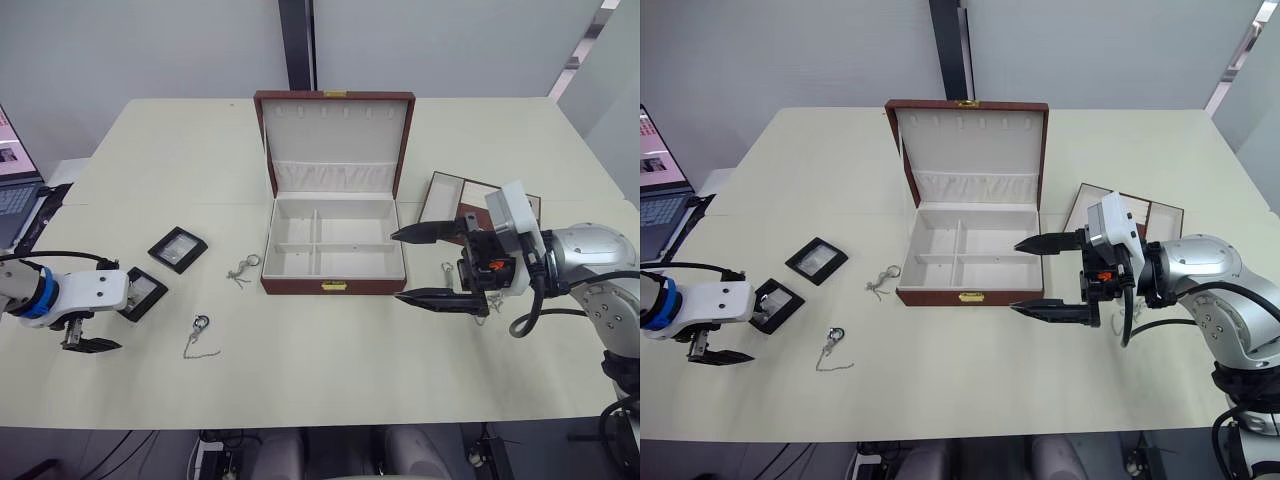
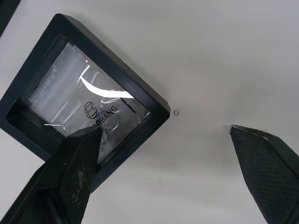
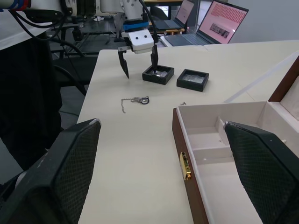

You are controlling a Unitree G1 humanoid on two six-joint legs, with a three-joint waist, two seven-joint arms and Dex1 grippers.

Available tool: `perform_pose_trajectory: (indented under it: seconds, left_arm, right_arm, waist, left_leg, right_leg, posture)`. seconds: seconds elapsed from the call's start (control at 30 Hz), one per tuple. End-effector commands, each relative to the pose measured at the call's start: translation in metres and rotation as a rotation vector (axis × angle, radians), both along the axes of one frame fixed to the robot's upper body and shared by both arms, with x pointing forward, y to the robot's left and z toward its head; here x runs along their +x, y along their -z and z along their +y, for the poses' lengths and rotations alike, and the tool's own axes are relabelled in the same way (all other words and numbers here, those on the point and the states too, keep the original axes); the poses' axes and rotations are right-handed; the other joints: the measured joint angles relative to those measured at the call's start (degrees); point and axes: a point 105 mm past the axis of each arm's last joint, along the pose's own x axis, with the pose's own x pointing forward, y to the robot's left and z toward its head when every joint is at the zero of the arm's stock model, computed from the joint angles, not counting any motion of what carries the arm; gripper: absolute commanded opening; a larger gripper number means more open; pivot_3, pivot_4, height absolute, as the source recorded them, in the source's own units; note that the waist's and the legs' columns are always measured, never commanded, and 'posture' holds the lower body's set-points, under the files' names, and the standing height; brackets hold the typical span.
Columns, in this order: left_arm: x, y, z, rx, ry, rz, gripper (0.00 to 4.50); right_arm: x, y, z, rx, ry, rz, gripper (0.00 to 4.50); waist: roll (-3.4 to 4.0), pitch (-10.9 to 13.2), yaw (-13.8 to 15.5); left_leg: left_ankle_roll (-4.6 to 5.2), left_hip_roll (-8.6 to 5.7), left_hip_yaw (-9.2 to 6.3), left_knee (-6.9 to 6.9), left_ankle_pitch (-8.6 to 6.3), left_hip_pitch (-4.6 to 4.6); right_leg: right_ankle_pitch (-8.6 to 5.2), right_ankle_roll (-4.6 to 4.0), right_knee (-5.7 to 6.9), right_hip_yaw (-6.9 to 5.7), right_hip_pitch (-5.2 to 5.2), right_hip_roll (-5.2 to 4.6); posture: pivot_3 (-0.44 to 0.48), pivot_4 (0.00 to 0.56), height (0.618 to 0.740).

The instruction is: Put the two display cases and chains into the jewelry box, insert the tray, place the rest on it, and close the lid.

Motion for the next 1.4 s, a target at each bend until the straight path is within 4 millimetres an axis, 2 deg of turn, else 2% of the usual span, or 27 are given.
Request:
perform_pose_trajectory:
  seconds: [0.03,0.1,0.2,0.57,0.67,0.9,1.13,1.2,1.4]
  left_arm:
    - [0.002,0.000,0.001,0.012,0.008,-0.004,4.50]
    - [0.002,-0.001,0.000,0.012,0.009,-0.007,4.50]
    - [0.002,-0.001,0.000,0.012,0.011,-0.007,3.94]
    - [0.004,-0.003,0.003,0.026,-0.005,-0.015,0.72]
    - [0.004,-0.005,0.006,0.034,-0.014,-0.019,0.02]
    - [0.001,-0.007,0.008,0.036,-0.022,-0.015,0.02]
    - [0.004,-0.025,0.006,0.025,-0.028,-0.068,0.02]
    - [0.005,-0.036,-0.004,-0.013,-0.015,-0.077,0.02]
    - [0.013,-0.076,-0.048,-0.139,0.067,-0.131,0.02]
  right_arm:
    - [-0.004,-0.007,-0.001,0.010,0.001,-0.044,4.47]
    - [-0.004,-0.006,-0.002,0.008,0.002,-0.041,4.47]
    - [-0.004,-0.006,-0.002,0.010,0.006,-0.039,4.50]
    - [-0.001,-0.005,-0.001,0.012,0.014,-0.036,4.50]
    - [-0.001,-0.005,0.000,0.010,0.013,-0.034,4.50]
    - [-0.002,-0.004,0.000,0.009,0.011,-0.028,4.50]
    - [0.000,-0.005,-0.005,0.010,0.026,-0.024,4.50]
    - [0.001,-0.006,-0.007,0.016,0.044,-0.019,4.50]
    - [0.005,-0.006,-0.024,0.026,0.144,-0.010,4.50]
  waist:
    - [0.00,0.0,0.0]
    - [0.00,0.0,0.0]
    - [0.00,0.0,0.0]
    - [0.00,0.0,0.0]
    - [0.00,0.0,0.0]
    - [0.00,0.0,-0.1]
    - [0.00,0.0,-0.1]
    - [-0.02,0.0,-0.1]
    - [-0.04,0.0,0.4]
  left_leg:
    - [0.00,0.00,0.00,0.00,0.00,0.00]
    - [0.00,0.00,0.00,0.00,0.00,0.00]
    - [0.00,-0.01,-0.01,0.00,0.00,0.01]
    - [0.00,0.00,-0.01,0.00,0.00,0.01]
    - [0.00,0.00,-0.01,0.00,0.00,0.01]
    - [0.00,0.00,-0.01,0.00,0.00,0.02]
    - [0.00,0.01,-0.01,0.00,0.00,0.01]
    - [0.00,0.01,-0.03,0.01,0.01,0.00]
    - [0.00,-0.04,-0.03,0.03,0.01,-0.03]
  right_leg:
    - [0.00,0.00,0.00,0.00,0.00,0.00]
    - [0.00,0.00,0.00,0.00,0.01,0.00]
    - [0.00,0.00,0.00,0.00,0.01,0.00]
    - [0.00,0.00,0.01,-0.01,0.01,0.00]
    - [0.00,0.00,0.01,0.00,0.01,0.00]
    - [0.00,0.00,0.02,0.00,0.01,0.00]
    - [0.00,0.00,0.02,0.00,0.00,0.00]
    - [0.00,0.00,0.02,-0.01,0.00,0.00]
    - [0.00,0.00,0.00,-0.02,0.03,-0.01]
  posture:
    - [0.000,0.150,0.740]
    - [0.000,0.150,0.740]
    - [0.000,0.150,0.740]
    - [0.000,0.150,0.740]
    - [0.000,0.150,0.740]
    - [0.000,0.150,0.740]
    - [0.000,0.150,0.740]
    - [0.000,0.150,0.740]
    - [0.000,0.150,0.740]
